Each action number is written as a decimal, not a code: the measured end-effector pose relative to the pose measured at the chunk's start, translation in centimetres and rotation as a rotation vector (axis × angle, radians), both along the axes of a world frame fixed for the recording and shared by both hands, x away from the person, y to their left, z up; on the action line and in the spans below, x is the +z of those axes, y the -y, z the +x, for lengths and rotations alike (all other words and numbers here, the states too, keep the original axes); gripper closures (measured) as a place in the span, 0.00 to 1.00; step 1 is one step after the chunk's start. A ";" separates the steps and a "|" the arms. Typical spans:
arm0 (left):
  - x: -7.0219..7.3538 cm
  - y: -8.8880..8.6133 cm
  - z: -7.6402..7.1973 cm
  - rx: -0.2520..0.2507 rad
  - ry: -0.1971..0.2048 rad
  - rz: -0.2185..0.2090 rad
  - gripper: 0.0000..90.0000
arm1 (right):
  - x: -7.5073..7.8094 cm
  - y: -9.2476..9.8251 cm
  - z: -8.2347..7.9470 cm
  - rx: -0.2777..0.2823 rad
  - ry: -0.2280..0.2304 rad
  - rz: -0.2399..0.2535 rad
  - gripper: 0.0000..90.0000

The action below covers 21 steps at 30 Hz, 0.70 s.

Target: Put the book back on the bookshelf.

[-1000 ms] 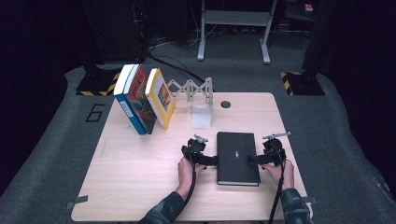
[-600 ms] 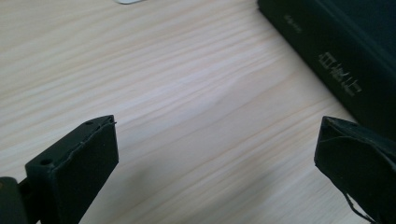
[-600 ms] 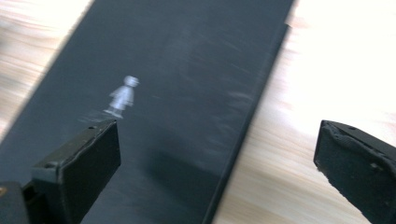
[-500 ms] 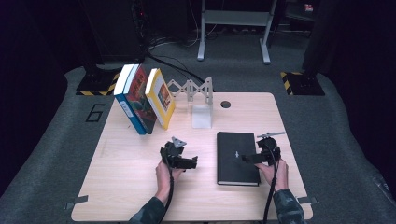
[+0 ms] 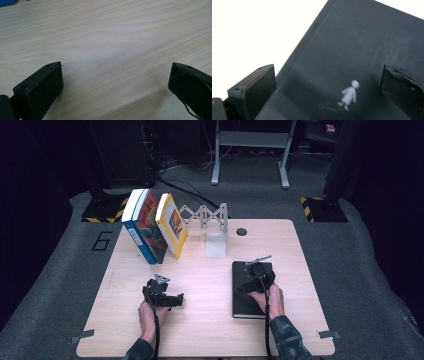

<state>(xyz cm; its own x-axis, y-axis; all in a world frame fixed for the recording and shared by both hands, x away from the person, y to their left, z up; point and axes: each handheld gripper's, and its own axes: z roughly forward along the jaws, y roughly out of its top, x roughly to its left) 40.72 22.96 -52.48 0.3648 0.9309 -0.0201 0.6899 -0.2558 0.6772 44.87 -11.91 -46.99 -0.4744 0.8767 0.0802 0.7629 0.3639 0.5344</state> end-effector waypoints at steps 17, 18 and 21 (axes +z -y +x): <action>-0.7 -0.2 -0.6 0.012 0.068 -0.004 0.00 | -1.0 -2.5 0.3 -0.002 0.060 -0.113 0.00; -0.7 -0.2 -0.6 0.011 0.068 -0.003 0.00 | -1.0 -2.4 0.3 0.001 0.064 -0.108 0.00; -0.7 -0.2 -0.6 0.009 0.069 -0.003 0.00 | -1.1 -2.0 0.3 0.006 0.075 -0.112 0.00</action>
<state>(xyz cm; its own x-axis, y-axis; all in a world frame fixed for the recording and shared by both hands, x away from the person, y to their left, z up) 40.16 23.19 -53.14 0.3569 0.9341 0.0022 0.6437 -0.2477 0.7241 45.13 -9.92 -48.10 -0.4807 0.8752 -0.0540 0.7199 0.4291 0.5456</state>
